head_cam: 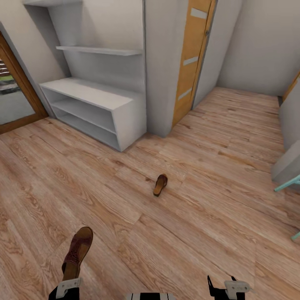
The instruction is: Pick up the two gym shoes and the two sandals from the corridor floor and place them onto the hallstand (shoe rack) in the corridor, making sure they are on the rack and not on the floor. Arrange them so the two gym shoes are next to each other and the two sandals are next to each other.
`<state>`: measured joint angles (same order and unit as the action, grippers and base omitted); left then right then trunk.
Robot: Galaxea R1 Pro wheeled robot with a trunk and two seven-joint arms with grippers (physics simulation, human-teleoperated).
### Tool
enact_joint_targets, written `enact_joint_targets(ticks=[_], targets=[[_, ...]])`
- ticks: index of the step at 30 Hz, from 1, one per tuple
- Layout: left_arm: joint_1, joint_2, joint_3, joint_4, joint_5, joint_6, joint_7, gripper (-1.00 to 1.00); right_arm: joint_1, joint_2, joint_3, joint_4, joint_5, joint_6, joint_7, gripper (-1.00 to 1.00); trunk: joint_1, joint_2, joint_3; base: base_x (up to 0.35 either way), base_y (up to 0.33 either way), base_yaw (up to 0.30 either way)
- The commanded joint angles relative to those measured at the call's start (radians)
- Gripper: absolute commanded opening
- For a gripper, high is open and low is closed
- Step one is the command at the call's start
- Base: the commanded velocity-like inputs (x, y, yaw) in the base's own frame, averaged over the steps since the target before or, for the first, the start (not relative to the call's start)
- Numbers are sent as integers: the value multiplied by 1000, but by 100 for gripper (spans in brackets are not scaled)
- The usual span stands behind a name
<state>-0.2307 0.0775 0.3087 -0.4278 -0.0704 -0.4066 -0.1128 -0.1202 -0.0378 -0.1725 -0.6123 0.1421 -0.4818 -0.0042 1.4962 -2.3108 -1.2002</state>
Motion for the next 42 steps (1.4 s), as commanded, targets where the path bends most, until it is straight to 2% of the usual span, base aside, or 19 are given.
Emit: enact_joint_targets(ticks=[1, 30, 42], targets=[[-1, -1, 9, 1, -9, -3, -9, -100, 0, 1, -5, 0, 11, -3, 0, 100, 0, 0, 1, 228, 216, 0], [-1, -2, 9, 21, -11, -5, -10, -100, 0, 0, -5, 0, 10, -3, 0, 100, 0, 0, 45, 187, 291, -1], [-1, -2, 9, 21, -8, -5, -10, -100, 0, -1, -5, 0, 10, -3, 0, 100, 0, 0, 64, 250, 255, -100]])
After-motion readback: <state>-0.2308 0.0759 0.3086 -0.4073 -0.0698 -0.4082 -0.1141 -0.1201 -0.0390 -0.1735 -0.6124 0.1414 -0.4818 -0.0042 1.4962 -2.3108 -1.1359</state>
